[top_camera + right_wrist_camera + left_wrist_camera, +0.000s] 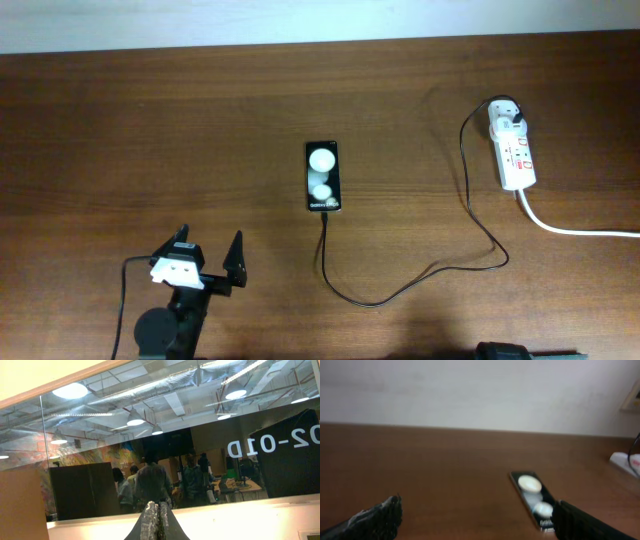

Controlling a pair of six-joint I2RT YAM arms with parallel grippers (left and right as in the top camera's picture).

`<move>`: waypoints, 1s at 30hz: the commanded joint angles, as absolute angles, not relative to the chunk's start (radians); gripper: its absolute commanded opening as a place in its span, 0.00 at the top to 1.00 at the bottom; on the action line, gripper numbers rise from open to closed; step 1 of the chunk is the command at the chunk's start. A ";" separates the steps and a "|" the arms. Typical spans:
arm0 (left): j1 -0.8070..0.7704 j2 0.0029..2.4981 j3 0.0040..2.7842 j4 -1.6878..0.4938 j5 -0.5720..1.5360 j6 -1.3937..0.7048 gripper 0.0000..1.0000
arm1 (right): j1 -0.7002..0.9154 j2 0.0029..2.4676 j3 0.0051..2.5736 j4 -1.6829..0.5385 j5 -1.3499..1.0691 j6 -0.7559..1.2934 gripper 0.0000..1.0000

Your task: Plug charger to phone and switch on socket

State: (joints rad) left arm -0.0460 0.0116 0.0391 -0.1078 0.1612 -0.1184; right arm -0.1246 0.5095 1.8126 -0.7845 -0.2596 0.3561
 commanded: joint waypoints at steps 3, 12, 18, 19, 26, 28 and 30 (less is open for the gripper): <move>-0.043 0.012 0.033 -0.117 0.169 -0.103 0.01 | -0.119 0.500 1.809 -0.781 -0.251 0.344 0.95; -0.043 0.012 0.033 -0.117 0.169 -0.103 0.01 | -0.119 0.482 1.774 -0.768 -0.251 0.240 0.91; -0.043 0.012 0.033 -0.117 0.169 -0.103 0.01 | -0.119 0.482 1.768 -0.758 -0.251 0.240 0.88; -0.043 0.012 0.033 -0.117 0.169 -0.103 0.01 | -0.119 0.479 1.768 -0.751 -0.251 0.242 0.89; -0.043 0.012 0.033 -0.117 0.169 -0.103 0.01 | -0.119 0.403 1.768 -0.693 -0.252 0.244 0.79; -0.043 0.012 0.033 -0.117 0.169 -0.103 0.01 | -0.119 0.349 1.767 -0.690 -0.251 0.244 0.74; -0.043 0.012 0.033 -0.117 0.169 -0.103 0.01 | -0.119 0.278 1.758 -0.686 -0.226 0.240 0.70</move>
State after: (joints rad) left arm -0.0460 0.0120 0.0380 -0.1165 0.1616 -0.1184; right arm -0.1246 0.3470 1.7668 -0.6910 -0.2596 0.2470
